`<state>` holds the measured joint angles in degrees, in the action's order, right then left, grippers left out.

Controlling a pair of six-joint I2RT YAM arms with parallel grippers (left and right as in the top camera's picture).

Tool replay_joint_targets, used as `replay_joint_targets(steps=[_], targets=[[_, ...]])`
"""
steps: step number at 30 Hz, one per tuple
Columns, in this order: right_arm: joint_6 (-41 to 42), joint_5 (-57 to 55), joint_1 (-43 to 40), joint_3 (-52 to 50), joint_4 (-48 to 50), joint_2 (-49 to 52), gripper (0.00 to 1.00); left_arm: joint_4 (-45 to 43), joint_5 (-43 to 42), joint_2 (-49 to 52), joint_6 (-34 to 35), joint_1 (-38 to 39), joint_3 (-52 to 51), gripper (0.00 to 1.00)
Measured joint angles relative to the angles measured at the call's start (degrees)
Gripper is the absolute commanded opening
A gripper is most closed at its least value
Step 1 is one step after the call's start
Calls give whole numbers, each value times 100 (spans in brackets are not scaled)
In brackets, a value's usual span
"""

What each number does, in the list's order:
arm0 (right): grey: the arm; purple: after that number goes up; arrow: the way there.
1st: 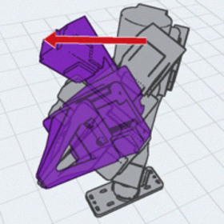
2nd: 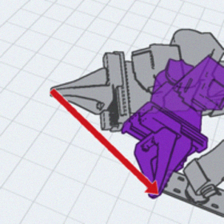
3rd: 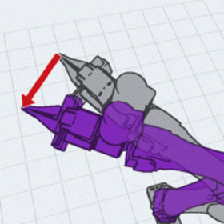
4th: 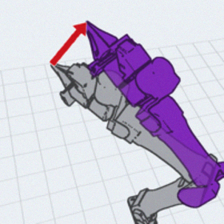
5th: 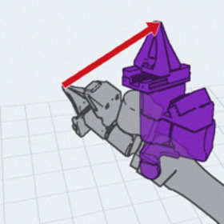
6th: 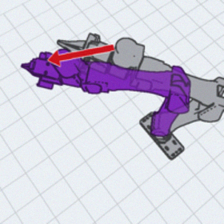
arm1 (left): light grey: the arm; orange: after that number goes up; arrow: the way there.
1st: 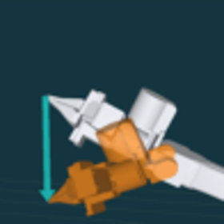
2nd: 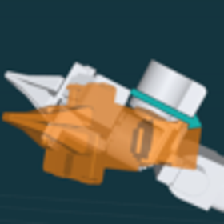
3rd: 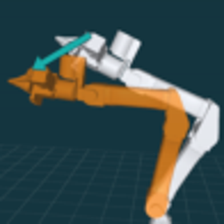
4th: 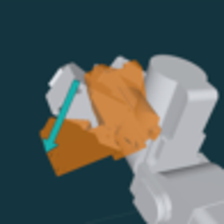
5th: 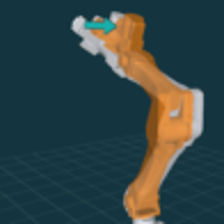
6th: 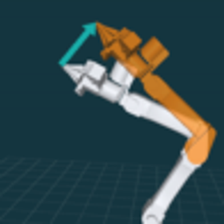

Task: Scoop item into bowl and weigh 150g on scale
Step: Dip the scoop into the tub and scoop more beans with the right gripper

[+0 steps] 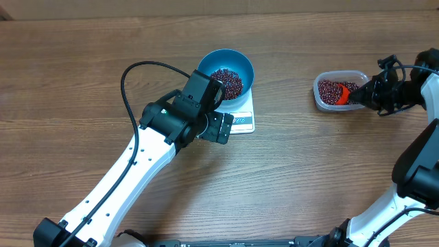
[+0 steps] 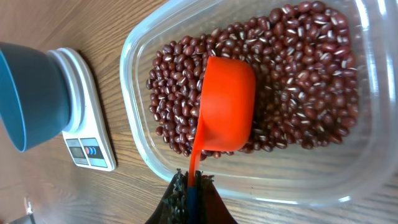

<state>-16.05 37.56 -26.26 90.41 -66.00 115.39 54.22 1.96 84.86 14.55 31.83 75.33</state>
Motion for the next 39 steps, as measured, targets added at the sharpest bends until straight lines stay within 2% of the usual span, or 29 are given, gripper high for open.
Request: replay_joint_targets(steps=[11,39], targets=[[-72,450,0,-382,245,0,4,2,0,0,0,0,0,99],[107,852,-79,-433,474,94,4,2,0,0,0,0,0,99]])
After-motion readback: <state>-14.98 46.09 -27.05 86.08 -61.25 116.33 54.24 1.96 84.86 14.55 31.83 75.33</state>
